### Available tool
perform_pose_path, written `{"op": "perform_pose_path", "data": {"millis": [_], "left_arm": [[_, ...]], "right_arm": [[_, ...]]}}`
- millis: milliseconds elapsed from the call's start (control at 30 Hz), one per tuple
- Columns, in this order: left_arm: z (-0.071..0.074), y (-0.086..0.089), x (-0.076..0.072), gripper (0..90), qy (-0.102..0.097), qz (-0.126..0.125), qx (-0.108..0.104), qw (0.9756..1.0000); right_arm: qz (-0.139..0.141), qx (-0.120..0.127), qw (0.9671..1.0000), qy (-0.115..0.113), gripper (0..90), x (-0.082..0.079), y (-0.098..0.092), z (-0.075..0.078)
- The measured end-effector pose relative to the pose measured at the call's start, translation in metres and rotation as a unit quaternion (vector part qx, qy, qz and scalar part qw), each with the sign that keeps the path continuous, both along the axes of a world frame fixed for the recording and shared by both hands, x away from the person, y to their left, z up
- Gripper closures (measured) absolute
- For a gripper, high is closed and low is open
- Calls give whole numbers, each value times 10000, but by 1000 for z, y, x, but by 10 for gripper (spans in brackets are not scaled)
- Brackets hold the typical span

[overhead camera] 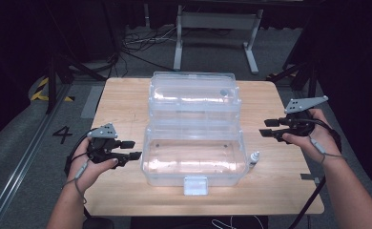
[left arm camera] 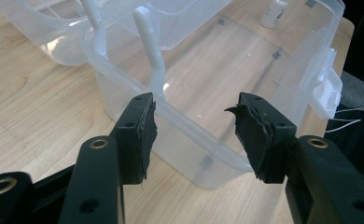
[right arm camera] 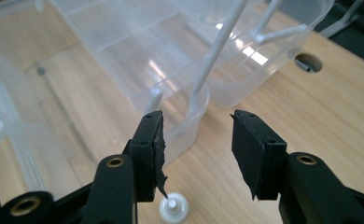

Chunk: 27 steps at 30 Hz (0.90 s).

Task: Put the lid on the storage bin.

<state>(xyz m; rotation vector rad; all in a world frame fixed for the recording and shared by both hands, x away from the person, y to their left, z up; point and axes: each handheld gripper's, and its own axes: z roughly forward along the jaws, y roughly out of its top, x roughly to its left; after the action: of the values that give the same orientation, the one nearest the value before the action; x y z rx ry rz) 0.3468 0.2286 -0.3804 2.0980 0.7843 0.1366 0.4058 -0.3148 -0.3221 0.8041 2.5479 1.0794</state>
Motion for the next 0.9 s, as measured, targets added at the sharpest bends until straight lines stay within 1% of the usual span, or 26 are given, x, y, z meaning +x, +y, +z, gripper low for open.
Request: {"op": "perform_pose_path", "data": {"millis": [33, 67, 100, 233, 267, 300, 333, 400, 433, 467, 500, 533, 633, 733, 900], "left_arm": [[0, 1, -1, 478, 6, 12, 2, 10000], [0, 2, -2, 478, 14, 50, -4, 10000], [0, 2, -2, 478, 14, 50, -4, 10000], [-1, 7, -4, 478, -1, 129, 36, 9999], [-1, 8, -5, 477, 12, 156, 33, 9999], [-1, 9, -5, 477, 6, 164, 38, 9999], [-1, 9, -6, 476, 29, 208, 39, 9998], [-2, 11, -8, 475, 42, 244, 51, 9997], [-2, 12, -8, 475, 32, 239, 68, 9997], [-3, 13, -9, 475, 41, 284, 77, 9996], [-3, 14, -9, 474, 24, 281, 94, 9996], [-3, 14, -10, 474, 48, 321, 79, 9994], [-4, 17, -12, 473, 69, 412, 72, 9991], [-5, 20, -14, 468, 72, 481, 68, 9988], [-5, 23, -15, 466, 71, 519, 81, 9986]], "right_arm": [[0, 0, 10000, 0, 553, 0, 0, 0], [85, -175, 9998, 80, 559, 2, 3, -2], [85, -175, 9998, 80, 559, 2, 3, -2], [235, -498, 9983, 180, 563, 6, 10, -6], [313, -648, 9971, 234, 567, 8, 13, -8], [313, -648, 9971, 234, 567, 8, 13, -8], [345, -707, 9965, 278, 569, 8, 14, -9], [422, -865, 9948, 334, 573, 11, 17, -11], [459, -917, 9939, 400, 576, 12, 18, -12], [494, -977, 9930, 434, 579, 13, 19, -12], [543, -1055, 9917, 491, 584, 14, 21, -13], [552, -1114, 9908, 538, 586, 14, 22, -14], [682, -1351, 9865, 629, 583, 16, 26, -16], [813, -1615, 9810, 700, 584, 19, 31, -20], [928, -1830, 9748, 877, 591, 21, 36, -26]]}}
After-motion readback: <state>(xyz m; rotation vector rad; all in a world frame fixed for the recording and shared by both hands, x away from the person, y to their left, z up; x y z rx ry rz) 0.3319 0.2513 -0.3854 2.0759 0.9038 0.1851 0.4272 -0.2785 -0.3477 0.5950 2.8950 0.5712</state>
